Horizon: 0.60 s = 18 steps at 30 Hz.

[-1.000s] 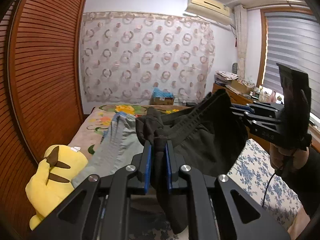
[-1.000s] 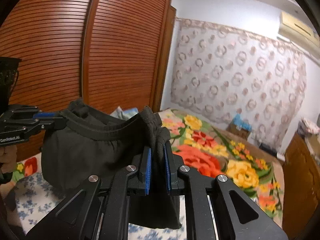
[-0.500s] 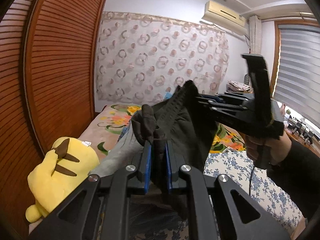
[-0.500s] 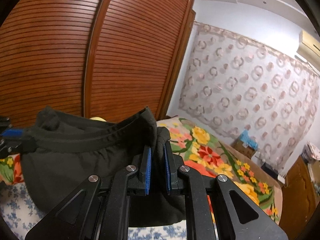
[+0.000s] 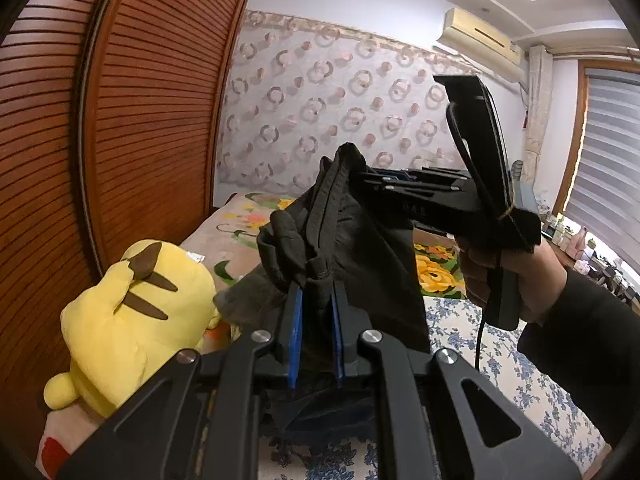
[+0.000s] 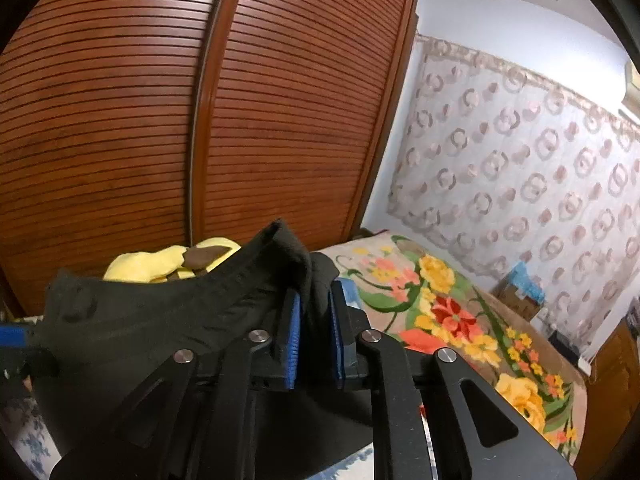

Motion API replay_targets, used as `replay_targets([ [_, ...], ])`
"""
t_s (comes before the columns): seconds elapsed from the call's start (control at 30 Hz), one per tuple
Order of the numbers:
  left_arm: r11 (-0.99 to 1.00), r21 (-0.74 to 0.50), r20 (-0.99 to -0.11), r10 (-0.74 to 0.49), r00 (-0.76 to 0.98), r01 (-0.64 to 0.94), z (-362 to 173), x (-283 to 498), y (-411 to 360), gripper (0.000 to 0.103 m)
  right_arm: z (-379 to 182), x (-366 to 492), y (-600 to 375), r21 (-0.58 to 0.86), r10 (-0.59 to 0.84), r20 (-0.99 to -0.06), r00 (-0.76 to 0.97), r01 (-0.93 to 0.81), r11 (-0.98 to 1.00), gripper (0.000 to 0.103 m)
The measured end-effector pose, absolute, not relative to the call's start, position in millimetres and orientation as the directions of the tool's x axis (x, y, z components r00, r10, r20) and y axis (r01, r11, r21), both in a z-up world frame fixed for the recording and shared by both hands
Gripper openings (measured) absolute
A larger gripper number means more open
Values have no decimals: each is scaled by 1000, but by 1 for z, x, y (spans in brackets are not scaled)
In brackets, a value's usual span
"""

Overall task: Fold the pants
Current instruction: 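Lower the black garment onto the folded jeans stack with both grippers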

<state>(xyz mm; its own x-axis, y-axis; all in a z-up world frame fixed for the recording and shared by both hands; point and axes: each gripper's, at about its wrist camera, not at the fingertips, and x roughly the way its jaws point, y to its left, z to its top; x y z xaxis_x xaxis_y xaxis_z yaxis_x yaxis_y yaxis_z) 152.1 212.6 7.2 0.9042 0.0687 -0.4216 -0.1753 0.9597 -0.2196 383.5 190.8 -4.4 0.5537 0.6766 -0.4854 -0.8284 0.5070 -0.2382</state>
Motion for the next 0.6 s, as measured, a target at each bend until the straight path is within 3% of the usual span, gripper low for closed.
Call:
replay_targets([
  [0.17, 956, -217, -449, 80, 890, -196, -4, 154, 215, 10, -3, 389, 190, -208, 670, -481, 565, -816, 539, 30],
  [0.6, 949, -212, -479, 109, 871, -235, -17, 158, 222, 10, -41, 409, 159, -74, 672, -596, 438, -864, 498, 28],
])
